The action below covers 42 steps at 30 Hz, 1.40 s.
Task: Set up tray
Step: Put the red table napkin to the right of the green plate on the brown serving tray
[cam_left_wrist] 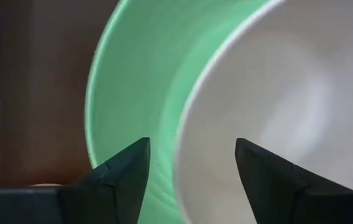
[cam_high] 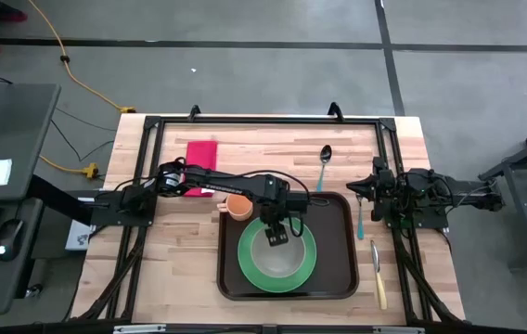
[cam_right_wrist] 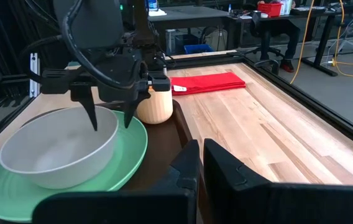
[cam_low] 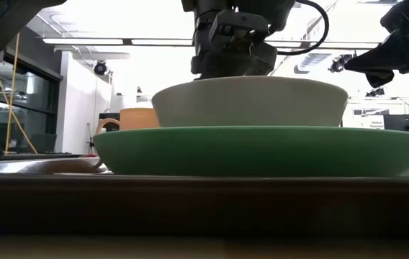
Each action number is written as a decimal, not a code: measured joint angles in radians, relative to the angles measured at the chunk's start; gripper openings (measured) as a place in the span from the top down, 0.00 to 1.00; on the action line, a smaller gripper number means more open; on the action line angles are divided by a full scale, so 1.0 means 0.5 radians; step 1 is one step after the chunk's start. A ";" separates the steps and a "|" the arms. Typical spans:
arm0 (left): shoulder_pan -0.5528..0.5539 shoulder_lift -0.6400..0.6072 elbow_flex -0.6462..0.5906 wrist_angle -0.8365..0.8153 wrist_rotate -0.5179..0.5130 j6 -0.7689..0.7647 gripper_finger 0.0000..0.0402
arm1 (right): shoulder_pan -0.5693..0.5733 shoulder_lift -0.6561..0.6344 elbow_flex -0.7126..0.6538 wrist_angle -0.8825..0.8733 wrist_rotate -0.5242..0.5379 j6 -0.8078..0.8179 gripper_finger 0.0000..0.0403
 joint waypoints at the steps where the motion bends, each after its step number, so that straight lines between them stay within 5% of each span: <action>1: 0.000 0.000 0.000 0.000 0.027 -0.004 0.34 | 0.000 0.000 0.000 0.000 0.000 0.000 1.00; 20: 0.000 -0.002 0.141 -0.135 -0.035 -0.033 0.34 | 0.000 0.000 0.000 0.000 -0.036 0.000 1.00; 42: -0.001 -0.008 0.657 -0.496 -0.125 -0.037 0.34 | 0.000 0.000 0.000 0.002 -0.037 -0.003 1.00</action>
